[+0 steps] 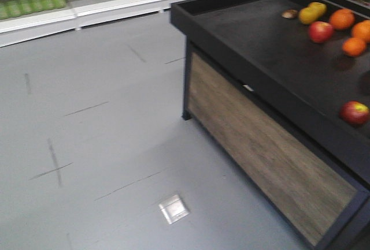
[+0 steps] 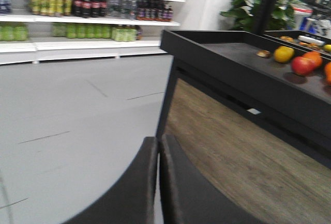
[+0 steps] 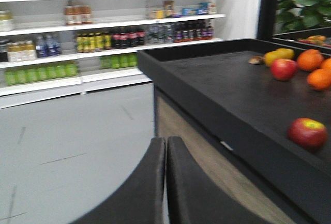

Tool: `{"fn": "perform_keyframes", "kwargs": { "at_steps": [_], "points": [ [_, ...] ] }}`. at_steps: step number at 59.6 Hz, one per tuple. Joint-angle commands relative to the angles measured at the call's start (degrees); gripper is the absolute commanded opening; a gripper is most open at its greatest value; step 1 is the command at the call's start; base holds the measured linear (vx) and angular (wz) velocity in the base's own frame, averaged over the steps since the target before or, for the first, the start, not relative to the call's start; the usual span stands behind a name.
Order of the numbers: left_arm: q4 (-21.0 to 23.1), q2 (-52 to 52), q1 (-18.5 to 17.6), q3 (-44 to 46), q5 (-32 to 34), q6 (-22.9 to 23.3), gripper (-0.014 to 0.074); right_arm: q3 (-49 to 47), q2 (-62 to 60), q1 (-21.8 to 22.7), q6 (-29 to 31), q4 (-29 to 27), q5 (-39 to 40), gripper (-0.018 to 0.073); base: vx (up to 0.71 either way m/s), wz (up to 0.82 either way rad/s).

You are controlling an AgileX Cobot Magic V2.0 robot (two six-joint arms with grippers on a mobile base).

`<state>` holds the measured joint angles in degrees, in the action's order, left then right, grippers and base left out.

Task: Pick three apples into basket with both arms
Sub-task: 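Turn and drive the base up to the table with the light-blue basket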

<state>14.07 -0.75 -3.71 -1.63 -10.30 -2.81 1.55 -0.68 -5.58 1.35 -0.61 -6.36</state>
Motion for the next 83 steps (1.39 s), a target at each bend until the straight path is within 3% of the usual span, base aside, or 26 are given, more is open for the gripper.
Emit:
{"fn": "perform_keyframes", "kwargs": {
  "at_steps": [1,83],
  "points": [
    [0.6,-0.7,-0.2,1.5,3.9,0.4,-0.0006,0.8,-0.7,0.4,0.1,0.1,4.1,-0.0008,0.14,-0.55],
    [0.6,-0.7,-0.2,1.5,3.9,0.4,-0.0006,0.8,-0.7,0.4,0.1,0.1,4.1,-0.0008,0.11,-0.42]
  ]
}}
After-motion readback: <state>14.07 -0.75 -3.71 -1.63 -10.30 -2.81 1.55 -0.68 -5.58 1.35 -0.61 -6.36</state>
